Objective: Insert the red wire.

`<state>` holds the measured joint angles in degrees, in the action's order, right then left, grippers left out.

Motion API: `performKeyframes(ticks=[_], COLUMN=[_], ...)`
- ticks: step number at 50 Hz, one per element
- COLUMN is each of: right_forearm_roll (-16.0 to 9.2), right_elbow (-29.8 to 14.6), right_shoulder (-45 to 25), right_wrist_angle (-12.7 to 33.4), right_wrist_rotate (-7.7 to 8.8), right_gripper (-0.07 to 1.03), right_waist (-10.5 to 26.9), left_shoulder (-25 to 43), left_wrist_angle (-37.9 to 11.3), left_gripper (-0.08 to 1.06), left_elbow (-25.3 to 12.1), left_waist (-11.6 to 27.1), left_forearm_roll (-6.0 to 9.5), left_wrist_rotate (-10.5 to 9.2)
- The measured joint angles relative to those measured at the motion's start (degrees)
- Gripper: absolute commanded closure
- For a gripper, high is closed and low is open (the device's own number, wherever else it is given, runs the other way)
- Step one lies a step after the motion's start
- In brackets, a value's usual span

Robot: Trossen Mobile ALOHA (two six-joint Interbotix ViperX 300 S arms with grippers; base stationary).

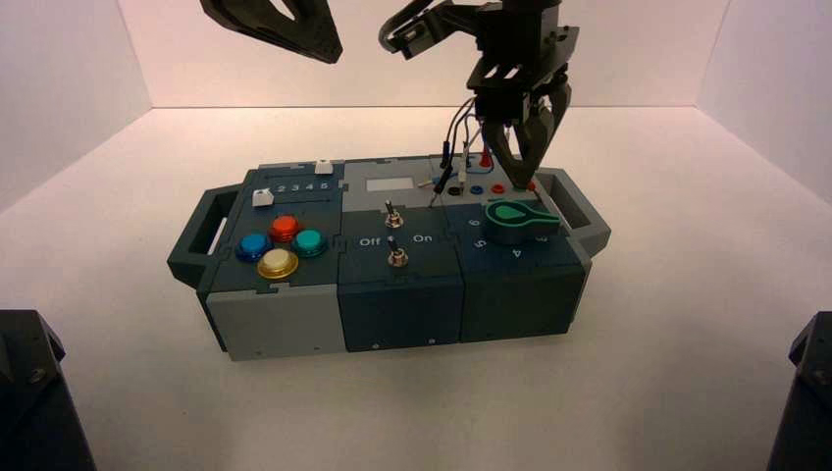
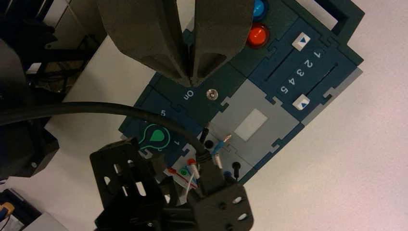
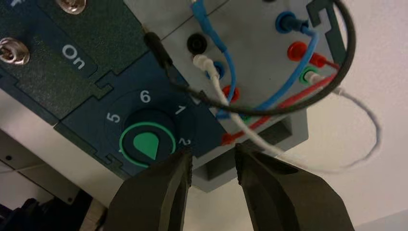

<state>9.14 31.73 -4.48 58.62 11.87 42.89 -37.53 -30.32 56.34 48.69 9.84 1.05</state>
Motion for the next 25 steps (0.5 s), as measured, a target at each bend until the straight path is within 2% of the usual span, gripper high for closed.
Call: performKeyframes(ticks=[25], right_forearm_roll=[1.0], right_elbow=[-1.1], right_shoulder=[-2.3], right_wrist_angle=[0.8], right_wrist_rotate=[0.09], right_gripper=[0.49], right_waist=[0.0], left_shoulder=[0.0], left_wrist_angle=[0.0], left_gripper=[0.98], left_elbow=[0.0], left_waist=[0.0], left_forearm_roll=[-0.44], left_wrist_rotate=[0.26])
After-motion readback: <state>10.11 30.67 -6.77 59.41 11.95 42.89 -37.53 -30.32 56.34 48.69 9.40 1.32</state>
